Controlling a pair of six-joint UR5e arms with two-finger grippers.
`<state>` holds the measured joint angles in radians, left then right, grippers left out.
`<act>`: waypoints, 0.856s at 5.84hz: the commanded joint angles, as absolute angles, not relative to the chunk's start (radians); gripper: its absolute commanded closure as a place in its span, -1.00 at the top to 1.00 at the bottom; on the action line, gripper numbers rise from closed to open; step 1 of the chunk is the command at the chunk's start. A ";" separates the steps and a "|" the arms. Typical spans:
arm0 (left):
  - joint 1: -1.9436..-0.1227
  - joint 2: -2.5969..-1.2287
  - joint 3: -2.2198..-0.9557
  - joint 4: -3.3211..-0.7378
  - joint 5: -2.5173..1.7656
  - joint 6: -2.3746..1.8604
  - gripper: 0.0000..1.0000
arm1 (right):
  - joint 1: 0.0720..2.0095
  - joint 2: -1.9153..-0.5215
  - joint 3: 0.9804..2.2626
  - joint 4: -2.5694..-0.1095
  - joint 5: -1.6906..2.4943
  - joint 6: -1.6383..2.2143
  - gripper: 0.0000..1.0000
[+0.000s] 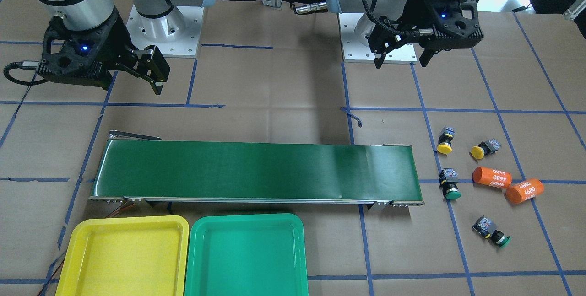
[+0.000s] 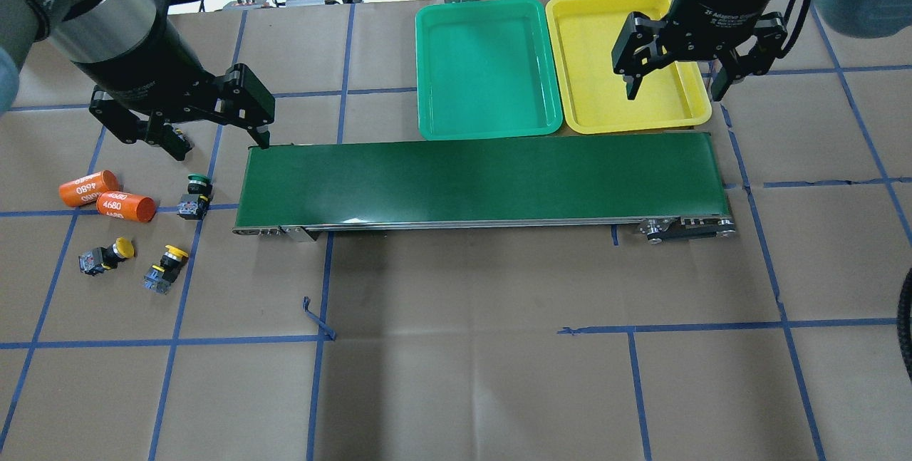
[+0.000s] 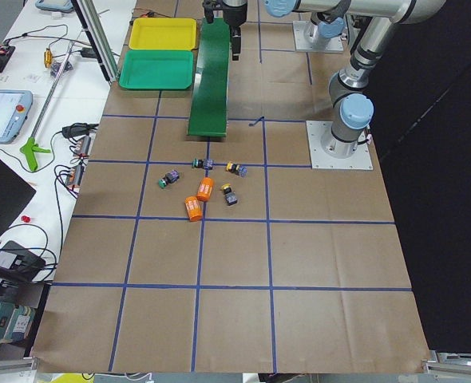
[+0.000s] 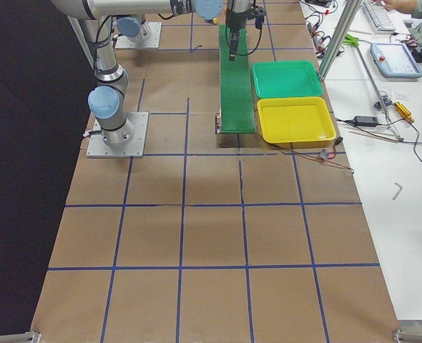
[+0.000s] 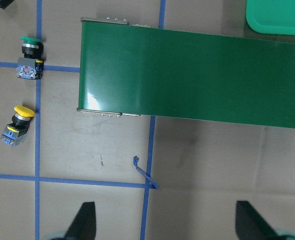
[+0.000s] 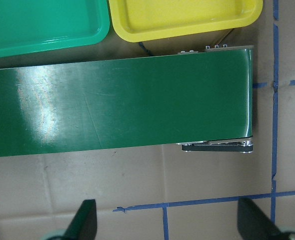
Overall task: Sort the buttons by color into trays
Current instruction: 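Move the left gripper toward the green-capped button beside the belt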
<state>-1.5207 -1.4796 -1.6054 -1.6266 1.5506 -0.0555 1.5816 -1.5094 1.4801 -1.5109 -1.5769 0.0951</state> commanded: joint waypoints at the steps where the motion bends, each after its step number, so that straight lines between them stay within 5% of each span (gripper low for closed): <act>1: -1.374 -1.514 -1.611 -1.597 1.551 0.054 0.96 | 1.582 -1.509 1.480 -1.511 -1.577 0.095 1.00; 5: -1.165 -1.684 -1.719 -1.316 1.548 0.359 0.96 | 1.582 -1.509 1.480 -1.511 -1.577 0.095 1.00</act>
<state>-1.2004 -1.6268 -1.6839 -1.4134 1.5479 0.3138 1.5815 -1.5094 1.4803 -1.5109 -1.5769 0.0951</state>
